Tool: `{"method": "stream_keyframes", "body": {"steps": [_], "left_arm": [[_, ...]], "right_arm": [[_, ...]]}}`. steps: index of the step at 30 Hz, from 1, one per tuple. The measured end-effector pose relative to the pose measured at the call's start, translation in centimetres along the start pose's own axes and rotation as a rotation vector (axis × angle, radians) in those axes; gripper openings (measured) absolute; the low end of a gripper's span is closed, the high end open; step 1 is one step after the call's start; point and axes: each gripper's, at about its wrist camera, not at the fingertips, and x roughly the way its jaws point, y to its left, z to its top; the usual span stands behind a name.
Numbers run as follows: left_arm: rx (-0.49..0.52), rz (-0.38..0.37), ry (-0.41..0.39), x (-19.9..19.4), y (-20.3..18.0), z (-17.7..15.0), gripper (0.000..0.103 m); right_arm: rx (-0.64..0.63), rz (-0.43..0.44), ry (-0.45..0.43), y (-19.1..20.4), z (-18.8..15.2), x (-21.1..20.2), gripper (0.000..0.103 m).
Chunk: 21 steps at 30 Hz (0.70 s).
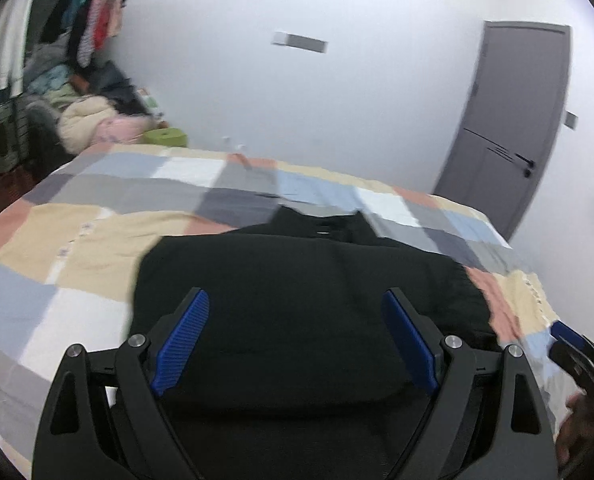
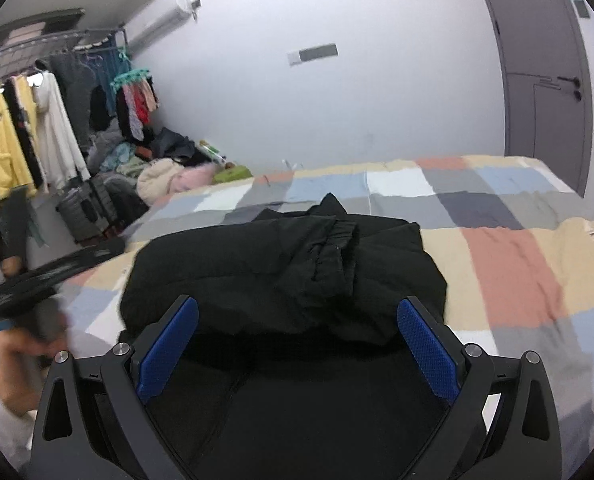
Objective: Fold large clothes
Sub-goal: 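Lay the sleeve on the jacket and open the left gripper, then press the left gripper onto the jacket while the right gripper grasps the folded sleeve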
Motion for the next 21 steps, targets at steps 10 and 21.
{"method": "stream_keyframes", "body": {"steps": [10, 21], "left_arm": [[-0.103, 0.070, 0.074, 2.9, 6.7, -1.0, 0.089], [-0.056, 0.149, 0.118, 7.0, 6.8, -1.7, 0.089]], "right_arm": [[0.239, -0.038, 0.134, -5.7, 1.1, 11.0, 0.094], [-0.075, -0.151, 0.126, -0.7, 2.8, 11.6, 0.013]]}}
